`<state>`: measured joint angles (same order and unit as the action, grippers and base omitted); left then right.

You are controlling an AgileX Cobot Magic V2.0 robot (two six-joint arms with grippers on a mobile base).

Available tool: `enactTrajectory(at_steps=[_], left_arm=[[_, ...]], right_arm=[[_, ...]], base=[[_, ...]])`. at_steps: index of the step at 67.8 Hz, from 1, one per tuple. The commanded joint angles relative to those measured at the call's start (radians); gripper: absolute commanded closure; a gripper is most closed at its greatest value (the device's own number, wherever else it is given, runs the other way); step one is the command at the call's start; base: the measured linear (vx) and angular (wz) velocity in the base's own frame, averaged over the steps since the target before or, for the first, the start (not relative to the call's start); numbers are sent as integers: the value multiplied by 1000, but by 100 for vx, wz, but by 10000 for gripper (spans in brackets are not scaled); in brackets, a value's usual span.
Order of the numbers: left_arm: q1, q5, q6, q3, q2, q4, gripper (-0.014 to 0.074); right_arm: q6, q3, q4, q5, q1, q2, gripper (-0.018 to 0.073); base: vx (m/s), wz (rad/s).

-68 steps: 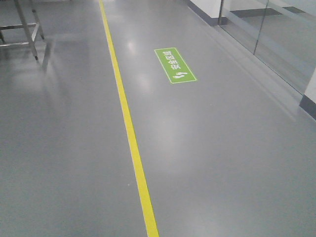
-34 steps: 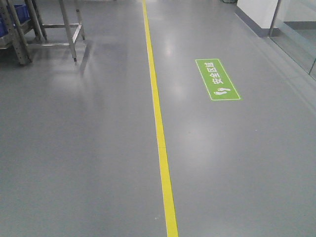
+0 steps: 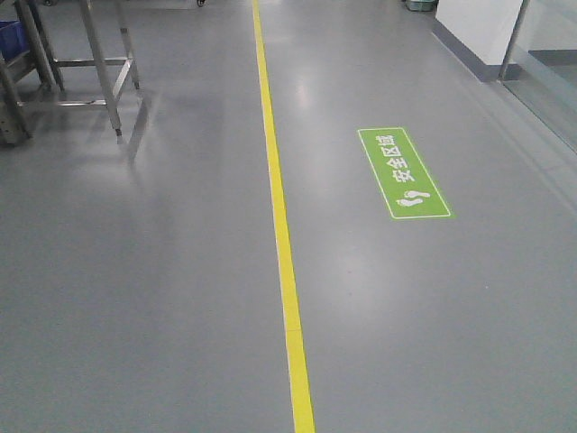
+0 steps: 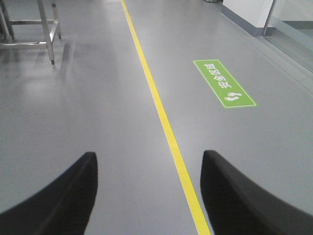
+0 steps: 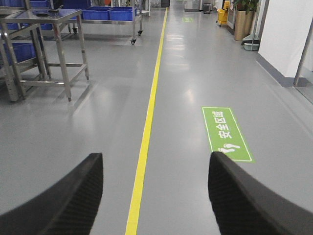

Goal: Move and align brake pads A on conveyor
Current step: 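Drive forward along the yellow floor line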

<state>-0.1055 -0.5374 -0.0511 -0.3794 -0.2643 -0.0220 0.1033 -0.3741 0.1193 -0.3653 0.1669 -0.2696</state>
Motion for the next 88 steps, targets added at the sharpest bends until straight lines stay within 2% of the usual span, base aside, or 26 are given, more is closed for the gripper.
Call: enactTrajectory(at_steps=[1,88], left_arm=[[-4,71,0,-23,-7,-7,147],[-4,71,0,-23,-7,-7,147]], right_arm=[[2,-26,11,75,-4,-10,106],[2,-26,11,75,-4,-10,106]], base=[[58,-8],[67,4]])
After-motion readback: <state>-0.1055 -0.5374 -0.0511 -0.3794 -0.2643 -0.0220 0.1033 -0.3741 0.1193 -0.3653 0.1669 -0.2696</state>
